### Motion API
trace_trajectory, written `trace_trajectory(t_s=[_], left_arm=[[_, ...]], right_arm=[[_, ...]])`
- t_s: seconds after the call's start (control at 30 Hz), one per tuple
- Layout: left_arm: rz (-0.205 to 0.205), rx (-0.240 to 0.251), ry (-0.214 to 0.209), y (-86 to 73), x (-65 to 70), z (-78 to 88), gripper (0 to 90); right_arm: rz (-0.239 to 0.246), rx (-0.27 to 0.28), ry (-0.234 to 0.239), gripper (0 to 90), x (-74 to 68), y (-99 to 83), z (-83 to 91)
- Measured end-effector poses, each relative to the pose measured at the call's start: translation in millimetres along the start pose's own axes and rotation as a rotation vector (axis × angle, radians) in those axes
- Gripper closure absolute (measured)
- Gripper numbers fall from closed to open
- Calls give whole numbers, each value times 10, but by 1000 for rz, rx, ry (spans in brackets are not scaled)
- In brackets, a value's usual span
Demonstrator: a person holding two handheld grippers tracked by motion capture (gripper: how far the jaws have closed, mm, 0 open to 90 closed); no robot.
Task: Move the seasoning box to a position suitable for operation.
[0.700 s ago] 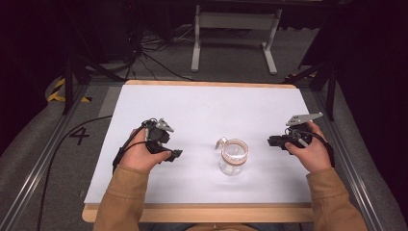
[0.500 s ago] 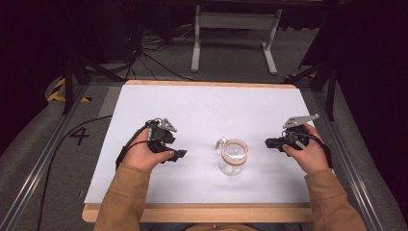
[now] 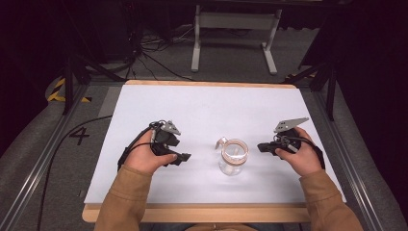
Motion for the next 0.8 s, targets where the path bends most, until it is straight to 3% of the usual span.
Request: trace_trajectory(t_s=[0.33,0.53,0.57,0.67,0.73,0.8], left_arm=[[5,40,19,-18,44,74,337],[-13,63,3,-51,21,69,437],[1,68,6,-48,16,78,473],[4,66,9,-60,2,74,488],[-17,59,19,-69,-9,58,469],[1,48,15,-69,-9,49,458]], right_arm=[[45,-35,40,900,-115,48,-199],[48,-49,46,900,-129,51,-266],[56,-58,48,900,-146,53,-290],[64,-63,58,900,-169,54,-317],[62,-74,65,900,-187,45,-347],[66,-81,67,900,-194,38,-369]])
Point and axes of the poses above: each handheld gripper's, and its own axes: z roughly backward along the jaws, y roughly out of its top, x roughly to its right, the point moved 1 cm from there along -z, roughly forward along the jaws, and after that the axes turned 3 degrees about -y, right-handed, at the moved point
